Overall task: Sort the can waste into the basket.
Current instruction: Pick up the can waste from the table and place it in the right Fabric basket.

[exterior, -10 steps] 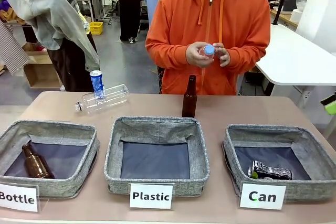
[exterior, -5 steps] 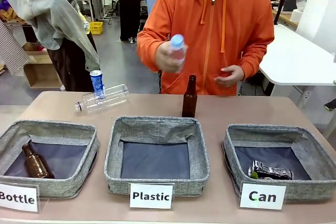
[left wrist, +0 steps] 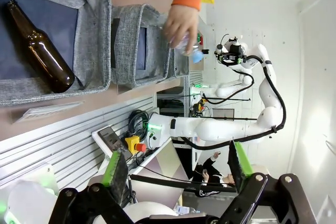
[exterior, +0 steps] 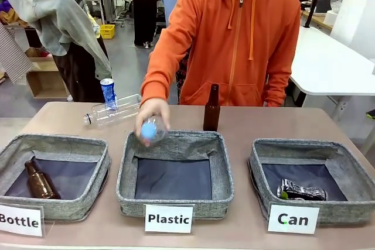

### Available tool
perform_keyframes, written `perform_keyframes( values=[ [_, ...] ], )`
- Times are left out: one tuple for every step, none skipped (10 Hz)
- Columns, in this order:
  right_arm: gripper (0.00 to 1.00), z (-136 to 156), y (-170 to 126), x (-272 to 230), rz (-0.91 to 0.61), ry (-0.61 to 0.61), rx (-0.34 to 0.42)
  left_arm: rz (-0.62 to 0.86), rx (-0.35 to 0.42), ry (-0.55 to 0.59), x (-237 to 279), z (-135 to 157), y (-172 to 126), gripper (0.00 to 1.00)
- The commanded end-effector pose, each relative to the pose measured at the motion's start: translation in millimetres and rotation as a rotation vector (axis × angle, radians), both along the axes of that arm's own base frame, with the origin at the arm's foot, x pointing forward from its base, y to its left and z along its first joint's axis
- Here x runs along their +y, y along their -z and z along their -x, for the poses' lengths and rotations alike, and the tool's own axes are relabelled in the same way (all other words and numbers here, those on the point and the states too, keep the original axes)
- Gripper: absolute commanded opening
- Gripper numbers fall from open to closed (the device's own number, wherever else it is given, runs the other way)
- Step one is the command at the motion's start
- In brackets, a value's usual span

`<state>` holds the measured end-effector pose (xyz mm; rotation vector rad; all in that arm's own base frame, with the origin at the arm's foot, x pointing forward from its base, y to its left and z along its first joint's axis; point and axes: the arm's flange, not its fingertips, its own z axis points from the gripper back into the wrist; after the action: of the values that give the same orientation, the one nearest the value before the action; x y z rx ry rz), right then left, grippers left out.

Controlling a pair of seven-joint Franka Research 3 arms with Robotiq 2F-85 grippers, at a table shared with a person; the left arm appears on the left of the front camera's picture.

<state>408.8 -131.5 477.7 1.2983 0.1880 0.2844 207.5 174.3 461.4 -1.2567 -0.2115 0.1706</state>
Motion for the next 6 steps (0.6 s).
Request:
perform_keyframes(
  values=[
    [1.0,7.2,3.4,-0.2,0.024,-0.002,-0.038,0.007,0.007,-0.001,0.2,2.6,-1.8,1.0],
    [1.0,7.2,3.4,-0.2,0.024,-0.002,-0.038,0.007,0.007,-0.001,0.2,2.6,-1.8,1.0],
    [1.0,7.2,3.4,-0.2,0.024,-0.002,-0.038,0.007,0.007,-0.001,0.2,2.6,-1.8,1.0],
    [1.0,7.2,3.4,-0.2,0.024,-0.002,-0.038,0.007,0.007,-0.001,0.2,2.6,-1.8,1.0],
    [1.0,7.2,3.4,-0.2,0.024,-0.002,-0.038,0.007,0.007,-0.001,0.2,2.6,-1.8,1.0],
    [1.0,7.2,3.4,-0.2,0.024,-0.002,-0.038,0.007,0.007,-0.001,0.2,2.6,-1.8,1.0]
  ],
)
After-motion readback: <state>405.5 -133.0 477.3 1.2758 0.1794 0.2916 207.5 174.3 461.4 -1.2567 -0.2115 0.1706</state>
